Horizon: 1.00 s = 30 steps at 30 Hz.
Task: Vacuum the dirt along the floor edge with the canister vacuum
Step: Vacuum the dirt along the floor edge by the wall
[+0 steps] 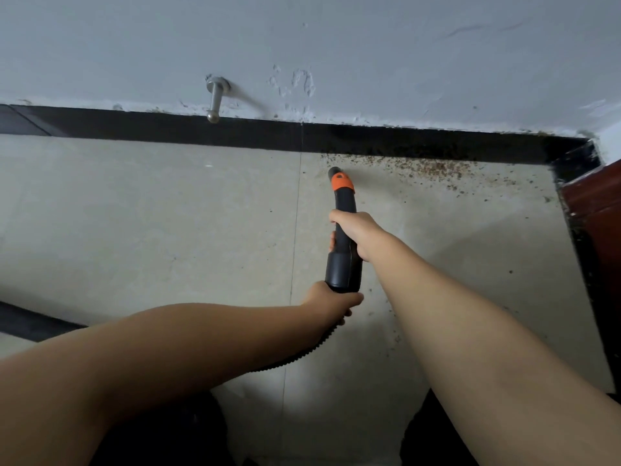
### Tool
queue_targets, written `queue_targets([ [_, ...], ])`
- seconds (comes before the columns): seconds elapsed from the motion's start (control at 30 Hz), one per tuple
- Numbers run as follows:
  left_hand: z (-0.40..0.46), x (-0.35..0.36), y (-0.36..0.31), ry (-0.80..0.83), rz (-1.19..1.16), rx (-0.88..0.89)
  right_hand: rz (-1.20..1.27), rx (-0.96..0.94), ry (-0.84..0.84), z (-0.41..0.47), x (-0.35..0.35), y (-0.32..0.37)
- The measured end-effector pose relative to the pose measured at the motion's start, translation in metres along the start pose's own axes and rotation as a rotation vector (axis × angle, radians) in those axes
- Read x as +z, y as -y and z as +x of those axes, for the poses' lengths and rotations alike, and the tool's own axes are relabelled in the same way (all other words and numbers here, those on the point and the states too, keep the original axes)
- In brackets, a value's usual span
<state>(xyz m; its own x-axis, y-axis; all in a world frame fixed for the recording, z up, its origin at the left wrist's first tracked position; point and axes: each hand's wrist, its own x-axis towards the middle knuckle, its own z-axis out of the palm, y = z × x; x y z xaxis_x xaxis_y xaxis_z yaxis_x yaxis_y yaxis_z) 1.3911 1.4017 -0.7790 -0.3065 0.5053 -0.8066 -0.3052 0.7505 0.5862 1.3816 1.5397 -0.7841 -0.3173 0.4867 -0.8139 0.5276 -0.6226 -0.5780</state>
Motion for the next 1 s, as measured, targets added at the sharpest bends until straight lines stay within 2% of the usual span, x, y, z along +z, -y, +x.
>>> queue_targets([
  [0.27,0.018,0.017,-0.023,0.094,0.196,0.027,0.153,0.023,-0.212,0.008,-0.047,0.004],
  [0.37,0.023,0.028,-0.033,0.102,0.211,0.037,0.168,0.017,-0.241,0.012,-0.063,0.007],
  [0.53,0.027,0.027,-0.032,0.054,0.102,0.019,0.1,0.001,-0.163,0.019,-0.052,0.016],
  [0.83,0.018,-0.014,0.001,-0.099,-0.024,-0.038,0.009,-0.024,0.035,0.016,0.021,0.01],
  [1.0,0.024,-0.027,-0.017,-0.08,0.06,-0.021,0.054,-0.02,-0.003,0.019,0.016,0.024],
])
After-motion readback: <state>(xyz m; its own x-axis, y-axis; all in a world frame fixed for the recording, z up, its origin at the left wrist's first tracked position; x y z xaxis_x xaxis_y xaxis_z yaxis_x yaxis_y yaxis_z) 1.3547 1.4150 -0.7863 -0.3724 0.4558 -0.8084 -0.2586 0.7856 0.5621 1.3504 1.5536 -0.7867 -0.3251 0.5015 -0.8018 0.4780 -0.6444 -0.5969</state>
